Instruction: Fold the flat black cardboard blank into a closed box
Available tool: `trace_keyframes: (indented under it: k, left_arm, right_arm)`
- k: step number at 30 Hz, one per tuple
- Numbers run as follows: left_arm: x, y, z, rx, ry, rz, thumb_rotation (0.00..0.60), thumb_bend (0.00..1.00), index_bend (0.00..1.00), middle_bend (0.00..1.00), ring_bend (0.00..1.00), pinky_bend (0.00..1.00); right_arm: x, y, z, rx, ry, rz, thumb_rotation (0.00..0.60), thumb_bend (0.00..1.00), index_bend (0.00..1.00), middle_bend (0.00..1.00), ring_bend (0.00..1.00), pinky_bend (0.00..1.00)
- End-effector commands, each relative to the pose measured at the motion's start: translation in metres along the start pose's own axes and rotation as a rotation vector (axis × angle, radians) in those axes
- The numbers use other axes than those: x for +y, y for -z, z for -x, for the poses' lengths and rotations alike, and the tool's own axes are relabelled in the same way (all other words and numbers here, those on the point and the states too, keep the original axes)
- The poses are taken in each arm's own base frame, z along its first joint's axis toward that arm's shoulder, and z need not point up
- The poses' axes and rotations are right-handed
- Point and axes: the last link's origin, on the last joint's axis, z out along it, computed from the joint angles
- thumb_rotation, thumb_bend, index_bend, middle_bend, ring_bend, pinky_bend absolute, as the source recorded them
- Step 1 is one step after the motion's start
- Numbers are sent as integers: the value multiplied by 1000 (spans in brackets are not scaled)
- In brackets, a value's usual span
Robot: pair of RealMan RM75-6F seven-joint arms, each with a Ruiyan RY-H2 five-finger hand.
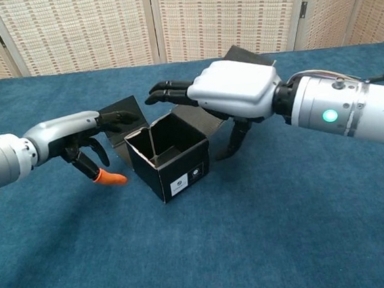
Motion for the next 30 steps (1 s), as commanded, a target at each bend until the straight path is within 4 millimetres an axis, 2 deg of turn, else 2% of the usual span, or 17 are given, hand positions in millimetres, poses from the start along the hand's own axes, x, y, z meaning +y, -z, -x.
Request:
trace_keyframes:
  k: [1,7,10,14,18,21,30]
  left_arm:
    - [-9,16,-17,71,-12,-9,600,231,20,48,43,371]
    - [-19,34,-28,110,4,-25,600,230,20,47,42,368]
    - [-21,42,-31,115,15,-29,600,230,20,47,43,368]
    - [-23,48,-32,119,29,-30,600,230,20,47,43,368]
    - [-24,51,-31,120,41,-33,600,230,20,47,42,367]
    - [-25,52,-31,121,52,-35,600,231,20,48,43,368]
    - [-32,53,-35,132,71,-56,600,231,20,47,43,366]
  right_arm:
    - [5,55,-3,-57,-257,143,600,49,0,88,671,1000]
    - [-8,109,5,-175,-570,306,600,50,0,160,671,1000]
    - [-10,123,12,-215,-722,386,600,50,0,165,671,1000]
    - [-9,127,18,-238,-880,456,600,49,0,123,670,1000]
    - [-10,115,21,-247,-1021,486,600,49,0,60,653,1000]
    - [-7,96,18,-244,-1133,495,600,48,0,23,644,1000]
    - [24,31,-1,-283,-1252,526,600,40,0,0,627,1000]
